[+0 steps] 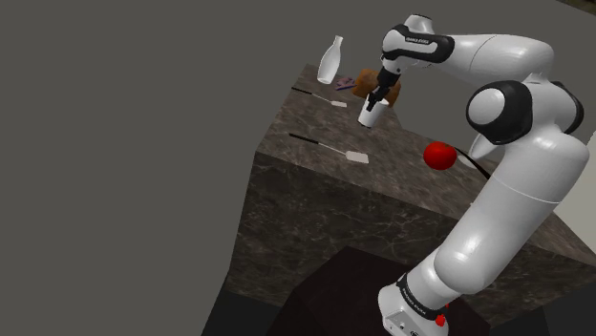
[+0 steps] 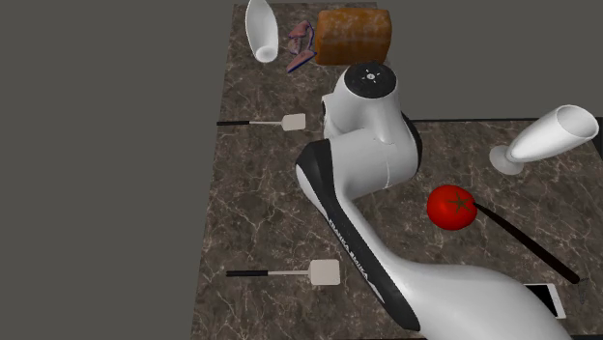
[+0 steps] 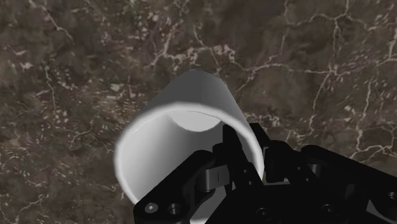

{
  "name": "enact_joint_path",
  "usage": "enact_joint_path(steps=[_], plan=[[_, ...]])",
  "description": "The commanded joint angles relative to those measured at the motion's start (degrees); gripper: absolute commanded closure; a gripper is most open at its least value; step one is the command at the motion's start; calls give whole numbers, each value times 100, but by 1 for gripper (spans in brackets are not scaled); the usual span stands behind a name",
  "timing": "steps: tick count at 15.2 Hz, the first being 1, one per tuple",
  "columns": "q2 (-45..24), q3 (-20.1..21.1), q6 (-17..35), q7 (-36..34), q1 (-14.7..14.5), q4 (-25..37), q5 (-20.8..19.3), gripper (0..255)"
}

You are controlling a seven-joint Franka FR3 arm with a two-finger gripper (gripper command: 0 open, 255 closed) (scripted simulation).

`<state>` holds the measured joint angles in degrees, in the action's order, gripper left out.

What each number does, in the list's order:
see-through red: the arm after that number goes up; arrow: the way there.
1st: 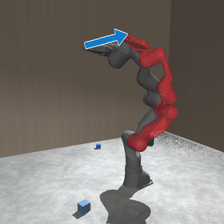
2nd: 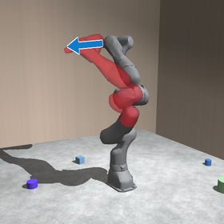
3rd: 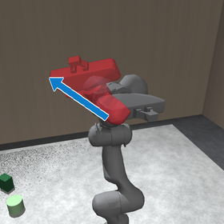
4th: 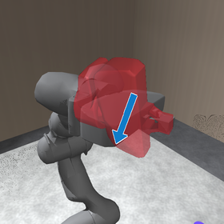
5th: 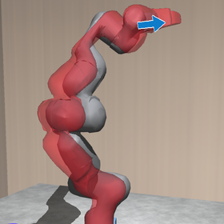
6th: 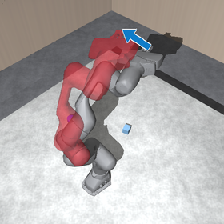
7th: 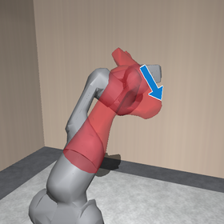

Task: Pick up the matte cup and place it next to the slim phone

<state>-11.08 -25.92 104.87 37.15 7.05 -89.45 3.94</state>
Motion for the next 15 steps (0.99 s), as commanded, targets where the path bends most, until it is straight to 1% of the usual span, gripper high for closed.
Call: enact_joint_path(steps=[1, 11, 12, 15], plan=[[-19, 0, -147, -6, 5, 165, 7, 255], [-190, -23, -988, 34, 95, 1162, 85, 255], [-192, -23, -1000, 34, 97, 1177, 86, 255], [441, -95, -932, 116, 59, 533, -175, 255]])
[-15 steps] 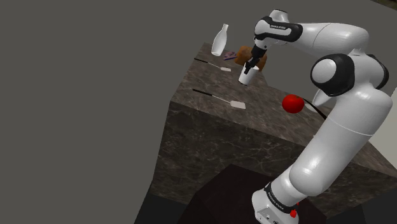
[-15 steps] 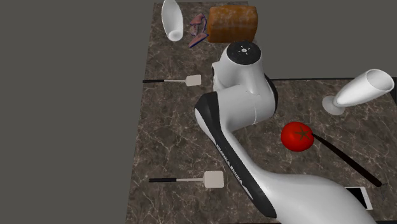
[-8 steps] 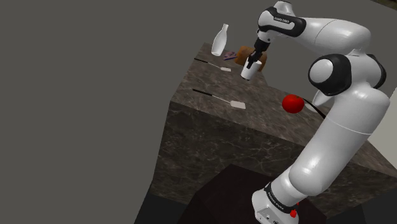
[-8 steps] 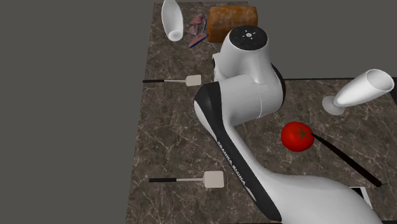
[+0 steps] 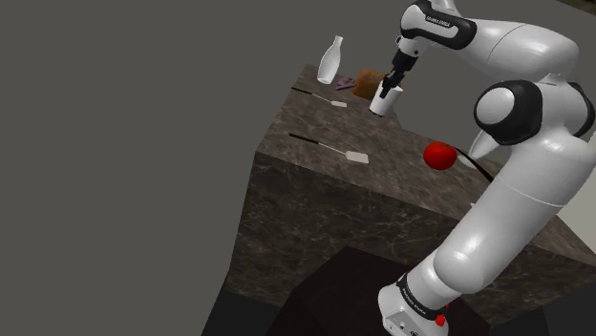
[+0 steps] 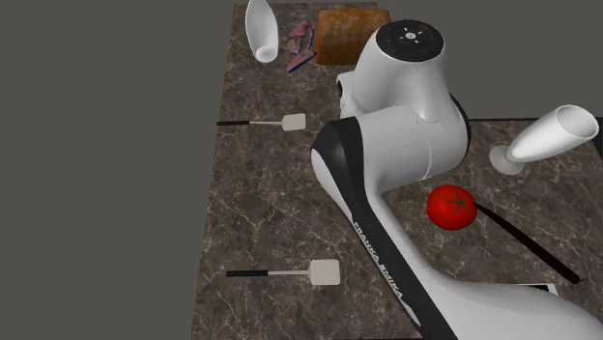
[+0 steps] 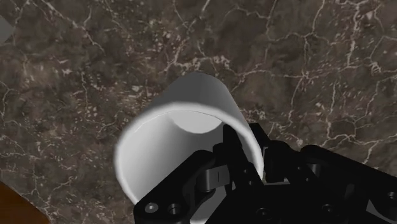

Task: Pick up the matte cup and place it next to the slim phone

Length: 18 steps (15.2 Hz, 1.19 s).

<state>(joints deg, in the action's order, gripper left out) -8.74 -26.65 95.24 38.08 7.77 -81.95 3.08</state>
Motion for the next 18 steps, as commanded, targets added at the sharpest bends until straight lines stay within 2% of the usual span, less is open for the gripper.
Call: enact_joint_path(steps=[1, 9, 18], plan=[[408, -42, 39, 49, -15, -404, -175, 255], [1863, -153, -134, 291, 128, -1516, -829, 255], [3171, -284, -674, 754, 496, -2112, -1435, 255]])
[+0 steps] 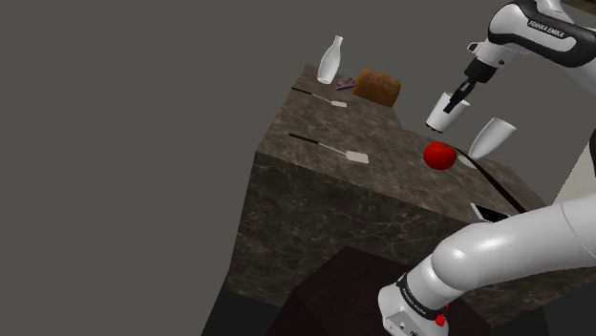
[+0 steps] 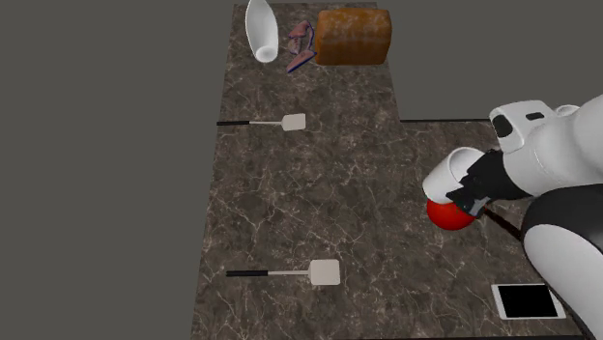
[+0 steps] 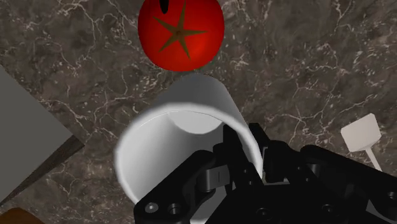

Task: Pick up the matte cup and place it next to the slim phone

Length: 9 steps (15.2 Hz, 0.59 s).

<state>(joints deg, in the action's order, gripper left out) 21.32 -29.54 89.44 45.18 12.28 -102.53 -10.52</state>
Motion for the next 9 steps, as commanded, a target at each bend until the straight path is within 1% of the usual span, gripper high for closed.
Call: enact_joint_path(steps=[1, 9], plan=[[287, -15, -169, 113, 92, -83, -134, 255], [1083, -250, -823, 774, 455, -61, -580, 255]])
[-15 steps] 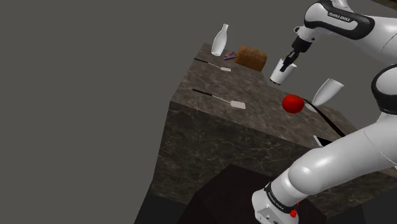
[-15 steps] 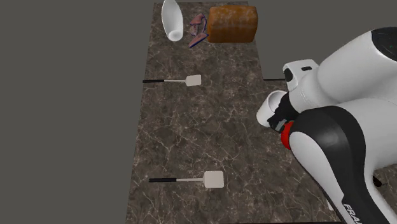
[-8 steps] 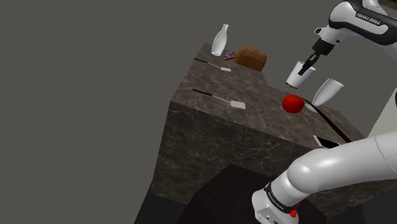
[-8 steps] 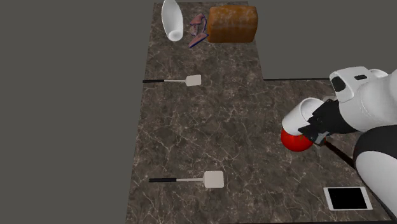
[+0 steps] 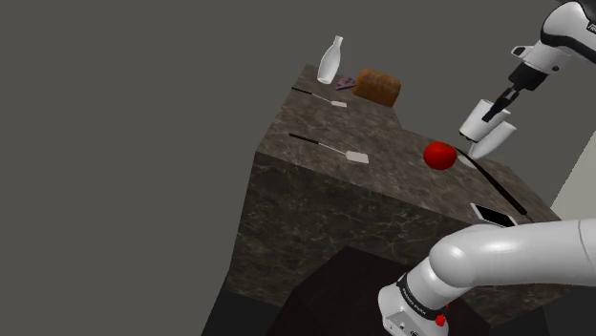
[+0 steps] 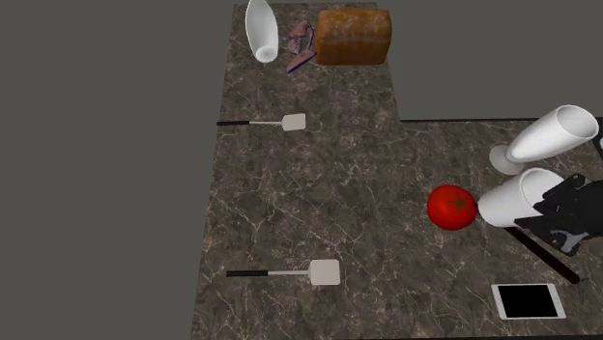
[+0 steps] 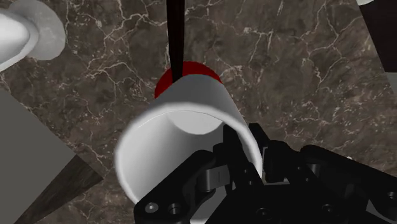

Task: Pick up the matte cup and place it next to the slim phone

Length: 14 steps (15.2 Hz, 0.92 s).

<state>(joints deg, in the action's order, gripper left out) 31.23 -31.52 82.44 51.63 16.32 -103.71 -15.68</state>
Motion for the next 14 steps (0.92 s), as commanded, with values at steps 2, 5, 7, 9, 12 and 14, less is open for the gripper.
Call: enact_joint_path(steps=[2, 5, 7, 9, 12, 14], plan=[[239, -133, -295, 327, 133, 131, -171, 255], [415, -274, -555, 649, 244, 294, -328, 255], [505, -383, -727, 878, 305, 437, -433, 255], [591, -429, -732, 961, 347, 385, -496, 255], [745, -422, -530, 906, 400, 33, -552, 255], [841, -424, -397, 872, 435, -193, -590, 255]])
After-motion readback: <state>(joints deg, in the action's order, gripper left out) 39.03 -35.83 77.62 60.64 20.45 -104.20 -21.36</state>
